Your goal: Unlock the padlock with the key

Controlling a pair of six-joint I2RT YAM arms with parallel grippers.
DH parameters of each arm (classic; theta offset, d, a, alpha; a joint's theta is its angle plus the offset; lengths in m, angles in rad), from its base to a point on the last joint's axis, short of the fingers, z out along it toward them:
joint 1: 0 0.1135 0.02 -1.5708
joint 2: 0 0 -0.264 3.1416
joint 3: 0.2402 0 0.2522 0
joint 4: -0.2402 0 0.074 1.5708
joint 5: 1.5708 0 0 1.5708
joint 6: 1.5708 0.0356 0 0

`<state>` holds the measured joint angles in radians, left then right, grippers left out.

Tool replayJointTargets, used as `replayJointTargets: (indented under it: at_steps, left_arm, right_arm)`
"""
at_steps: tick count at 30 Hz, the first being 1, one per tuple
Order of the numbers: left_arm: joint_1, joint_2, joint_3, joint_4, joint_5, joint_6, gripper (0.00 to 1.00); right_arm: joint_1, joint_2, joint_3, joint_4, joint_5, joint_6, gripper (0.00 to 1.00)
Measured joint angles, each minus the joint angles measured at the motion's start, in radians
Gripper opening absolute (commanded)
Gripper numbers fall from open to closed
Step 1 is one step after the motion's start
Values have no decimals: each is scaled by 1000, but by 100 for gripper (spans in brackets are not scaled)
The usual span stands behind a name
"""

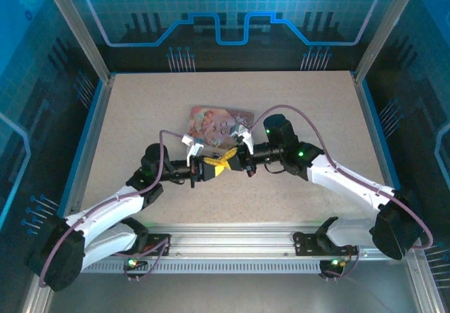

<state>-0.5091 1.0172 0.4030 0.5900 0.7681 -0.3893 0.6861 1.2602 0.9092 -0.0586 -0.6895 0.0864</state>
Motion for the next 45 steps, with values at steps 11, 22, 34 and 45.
replayJointTargets:
  at_steps: [11, 22, 34, 45]
  left_arm:
    - [3, -110, 43, -252, -70, 113, 0]
    - [4, -172, 87, -510, -141, 228, 63]
    - [4, -139, 212, -579, -77, 225, 50]
    - [4, -55, 230, -604, 34, 206, 42]
  right_arm:
    - [-16, 0, 0, -35, -33, -21, 0]
    - [-18, 0, 72, -220, 0, -141, 0]
    - [80, 66, 171, -439, 98, -290, 0]
    - [88, 81, 179, -477, 103, -314, 0]
